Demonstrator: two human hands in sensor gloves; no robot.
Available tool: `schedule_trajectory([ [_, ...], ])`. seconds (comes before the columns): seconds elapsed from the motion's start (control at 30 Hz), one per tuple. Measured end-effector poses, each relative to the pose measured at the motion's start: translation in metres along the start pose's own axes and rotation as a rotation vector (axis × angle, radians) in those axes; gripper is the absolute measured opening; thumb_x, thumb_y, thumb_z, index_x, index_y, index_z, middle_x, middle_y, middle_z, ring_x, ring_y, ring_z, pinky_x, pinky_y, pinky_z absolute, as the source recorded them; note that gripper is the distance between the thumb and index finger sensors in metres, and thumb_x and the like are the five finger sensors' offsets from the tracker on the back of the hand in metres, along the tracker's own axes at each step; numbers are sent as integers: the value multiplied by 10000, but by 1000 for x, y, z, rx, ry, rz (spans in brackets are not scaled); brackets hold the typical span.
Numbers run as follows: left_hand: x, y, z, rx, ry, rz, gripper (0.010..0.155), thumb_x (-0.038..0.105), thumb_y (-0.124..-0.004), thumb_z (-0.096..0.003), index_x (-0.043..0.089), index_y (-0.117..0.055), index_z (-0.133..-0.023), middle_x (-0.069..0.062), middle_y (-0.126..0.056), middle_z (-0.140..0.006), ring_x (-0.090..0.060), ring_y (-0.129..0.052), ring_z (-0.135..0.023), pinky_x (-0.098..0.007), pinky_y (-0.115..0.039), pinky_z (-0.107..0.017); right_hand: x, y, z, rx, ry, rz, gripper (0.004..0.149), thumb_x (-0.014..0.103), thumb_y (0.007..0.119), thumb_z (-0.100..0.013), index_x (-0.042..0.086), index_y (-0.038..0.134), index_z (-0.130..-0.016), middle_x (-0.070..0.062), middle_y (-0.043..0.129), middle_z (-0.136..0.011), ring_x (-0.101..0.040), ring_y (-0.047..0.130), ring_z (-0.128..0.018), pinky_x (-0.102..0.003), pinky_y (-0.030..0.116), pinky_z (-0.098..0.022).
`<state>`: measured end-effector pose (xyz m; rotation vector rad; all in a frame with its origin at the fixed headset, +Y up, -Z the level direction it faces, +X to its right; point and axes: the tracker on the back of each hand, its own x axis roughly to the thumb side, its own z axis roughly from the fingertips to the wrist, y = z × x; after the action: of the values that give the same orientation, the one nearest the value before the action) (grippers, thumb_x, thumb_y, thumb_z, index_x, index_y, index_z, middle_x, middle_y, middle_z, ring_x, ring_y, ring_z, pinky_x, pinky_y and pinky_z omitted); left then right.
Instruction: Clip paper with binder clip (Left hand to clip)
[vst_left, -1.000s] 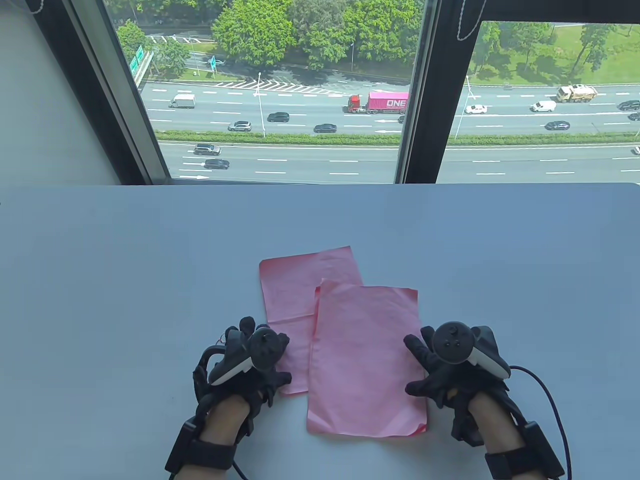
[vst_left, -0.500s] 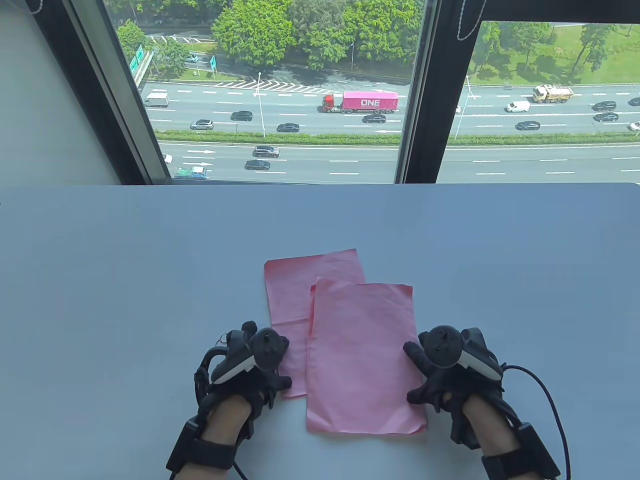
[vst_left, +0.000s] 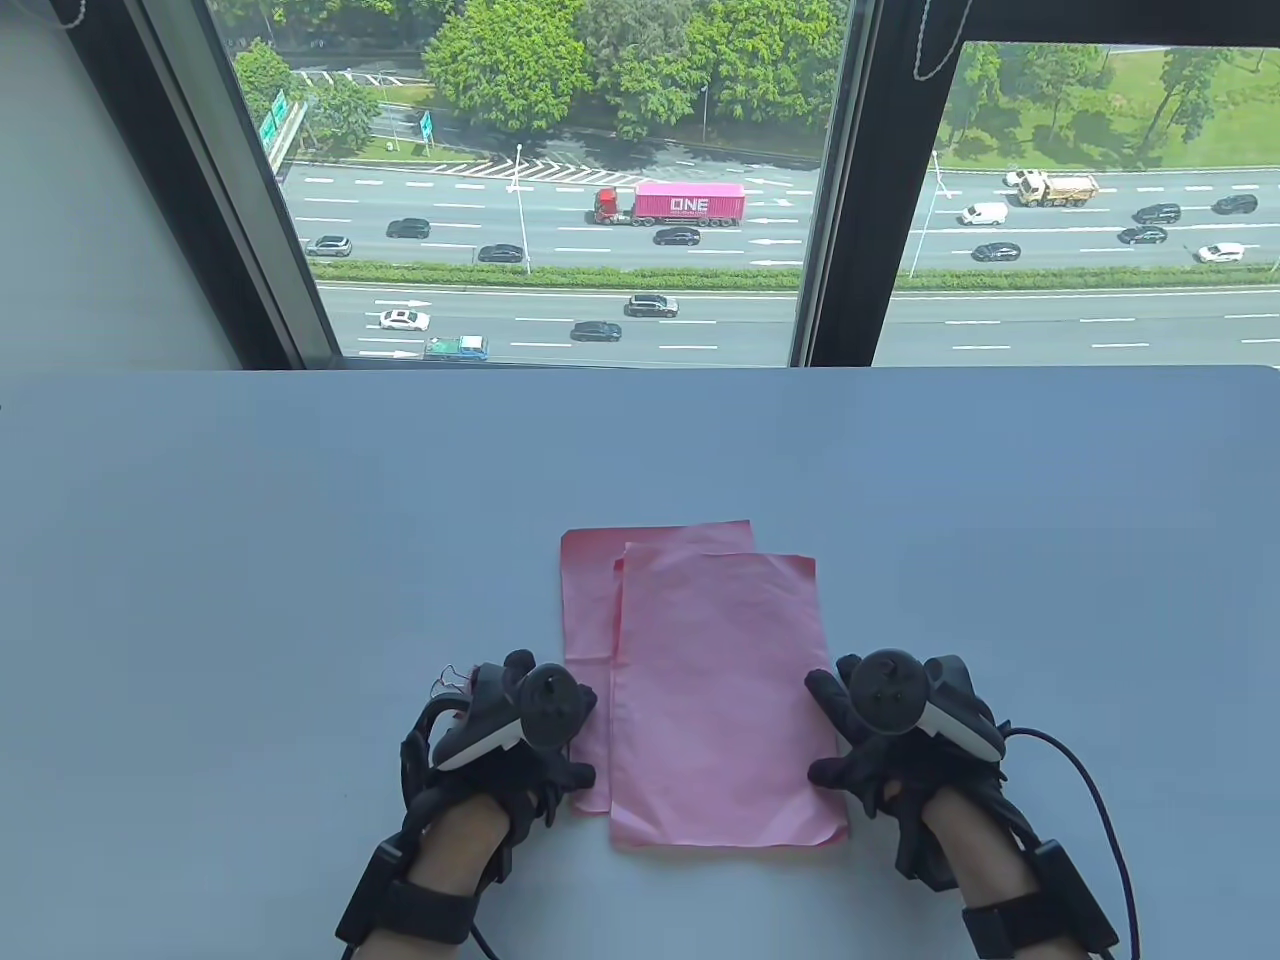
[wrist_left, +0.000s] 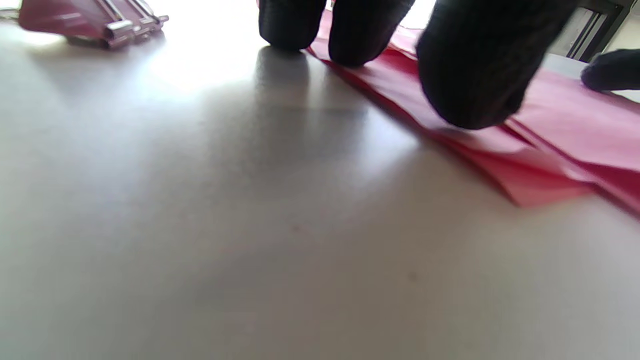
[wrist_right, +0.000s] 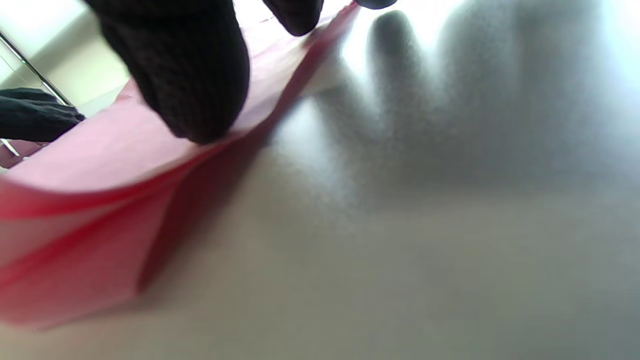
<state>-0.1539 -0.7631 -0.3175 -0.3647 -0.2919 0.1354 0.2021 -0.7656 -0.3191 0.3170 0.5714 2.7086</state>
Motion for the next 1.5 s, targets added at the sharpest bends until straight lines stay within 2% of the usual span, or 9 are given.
schedule_trajectory([
  [0.1, -3, 2, 1, 21, 19, 4, 806, 536, -860, -412, 218, -577, -1096, -83, -527, -1180, -369, -243, -1069, -603, -194, -699, 2, -6, 5, -15, -24, -22, 881, 450, 912, -399, 225, 407, -1084, -139, 255, -1121, -525, 138, -948, -717, 237, -628],
  [0.17, -6, 1, 1, -6, 43, -28, 816, 524, -873, -411, 211, -566, -1100, -81, -504, -1186, -368, -227, -1069, -604, -189, -698, 4, -9, 8, -6, -36, -31, 878, 433, 934, -392, 212, 440, -1084, -139, 263, -1122, -523, 135, -949, -720, 234, -626],
  [0.2, -7, -1, 1, -37, 55, -31, 820, 521, -871, -415, 229, -539, -1105, -74, -467, -1195, -369, -209, -1067, -606, -182, -697, 4, -9, 10, 12, -30, -19, 884, 429, 943, -388, 214, 444, -1085, -133, 260, -1125, -520, 131, -952, -721, 231, -629],
  [0.4, -4, -2, 1, -36, 56, -22, 808, 526, -868, -414, 268, -538, -1106, -76, -410, -1202, -371, -176, -1061, -605, -180, -697, 6, 1, 4, 64, -5, 24, 861, 385, 961, -384, 224, 480, -1080, -125, 265, -1124, -520, 146, -957, -723, 236, -633],
  [0.87, -3, 0, 2, -51, 40, -11, 794, 554, -845, -421, 293, -540, -1106, -79, -405, -1204, -366, -183, -1065, -603, -190, -705, 6, 2, -1, -2, -56, -35, 831, 437, 904, -404, 234, 460, -1076, -127, 293, -1120, -520, 190, -958, -716, 268, -632],
  [0.93, -7, 3, 3, 4, 54, 0, 803, 543, -851, -417, 237, -560, -1100, -87, -424, -1197, -371, -195, -1062, -600, -201, -706, 4, -5, 2, -32, -67, -90, 812, 412, 907, -410, 215, 482, -1073, -139, 322, -1117, -527, 212, -956, -719, 279, -626],
  [1.03, -12, 2, 3, -28, 88, -12, 807, 542, -844, -423, 197, -565, -1097, -95, -416, -1197, -376, -184, -1059, -602, -194, -703, 0, -12, 8, -41, -52, -49, 784, 393, 924, -405, 197, 547, -1064, -135, 388, -1120, -529, 263, -967, -726, 317, -630],
  [1.2, -10, -1, 1, -43, 67, 3, 800, 542, -837, -428, 279, -513, -1110, -91, -396, -1200, -372, -170, -1057, -598, -191, -704, -1, -3, 6, 31, -33, -4, 803, 361, 950, -396, 213, 534, -1067, -110, 347, -1124, -514, 238, -971, -726, 307, -635],
  [1.5, -8, -2, 1, -43, 61, 5, 779, 530, -825, -437, 297, -505, -1107, -86, -396, -1200, -372, -175, -1058, -598, -198, -707, 6, 5, -1, 3, -50, -5, 798, 385, 913, -406, 236, 496, -1071, -94, 309, -1121, -521, 212, -963, -723, 278, -633],
])
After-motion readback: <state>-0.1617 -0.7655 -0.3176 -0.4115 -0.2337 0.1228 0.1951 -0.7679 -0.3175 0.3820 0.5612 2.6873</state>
